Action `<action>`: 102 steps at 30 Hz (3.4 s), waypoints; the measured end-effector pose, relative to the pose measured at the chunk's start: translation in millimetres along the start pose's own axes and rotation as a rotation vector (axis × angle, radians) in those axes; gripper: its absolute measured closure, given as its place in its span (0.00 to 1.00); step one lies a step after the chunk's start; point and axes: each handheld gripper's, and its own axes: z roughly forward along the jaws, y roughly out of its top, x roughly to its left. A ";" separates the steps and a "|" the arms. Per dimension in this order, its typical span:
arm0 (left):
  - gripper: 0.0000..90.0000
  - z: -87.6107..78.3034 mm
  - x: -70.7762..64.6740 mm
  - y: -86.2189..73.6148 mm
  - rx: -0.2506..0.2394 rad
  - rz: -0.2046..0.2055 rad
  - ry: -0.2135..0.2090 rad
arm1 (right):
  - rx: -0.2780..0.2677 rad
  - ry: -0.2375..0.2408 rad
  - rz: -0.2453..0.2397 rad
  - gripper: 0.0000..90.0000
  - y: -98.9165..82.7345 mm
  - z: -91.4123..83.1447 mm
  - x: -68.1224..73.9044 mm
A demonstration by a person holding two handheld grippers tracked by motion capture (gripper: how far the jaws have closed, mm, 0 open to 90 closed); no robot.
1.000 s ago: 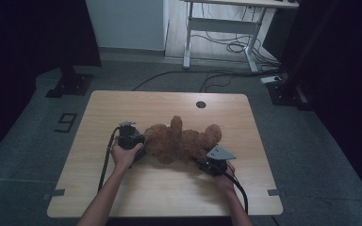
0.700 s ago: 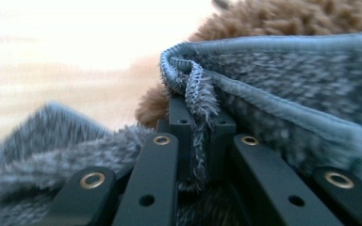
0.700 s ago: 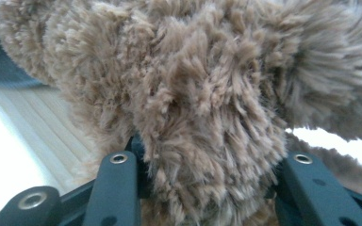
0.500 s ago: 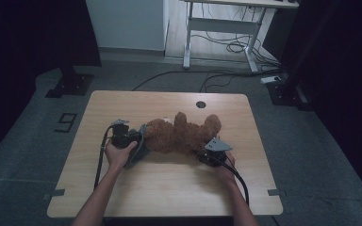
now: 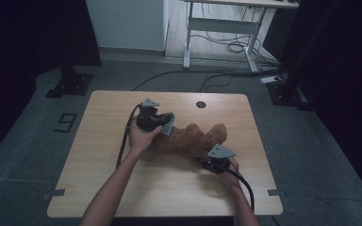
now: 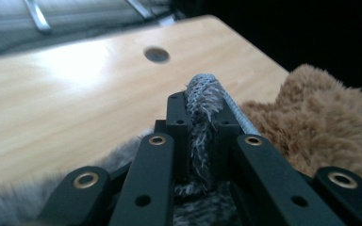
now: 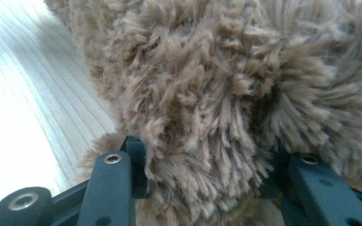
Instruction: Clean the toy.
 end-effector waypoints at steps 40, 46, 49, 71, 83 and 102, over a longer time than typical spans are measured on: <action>0.92 -49.5 -71.5 -48.8 -0.140 0.163 -0.056 | 0.011 0.052 0.218 0.62 7.9 -37.0 21.2; 0.92 0.1 -109.0 -21.4 -0.075 0.187 -0.122 | 0.010 0.047 0.205 0.62 8.8 -35.1 24.4; 0.92 28.9 -110.3 -26.4 0.000 0.185 -0.087 | 0.011 0.047 0.196 0.62 8.2 -36.1 24.2; 0.92 -44.5 40.4 -110.4 -0.036 -0.095 0.187 | 0.045 0.037 0.231 0.66 -0.4 -38.6 21.5; 0.92 -49.2 50.0 -127.6 0.017 -0.102 0.246 | 0.048 0.041 0.247 0.66 -1.3 -38.4 20.6; 0.91 14.7 -111.5 -42.7 -0.025 0.202 -0.036 | 0.048 0.022 0.265 0.66 -0.9 -37.8 21.5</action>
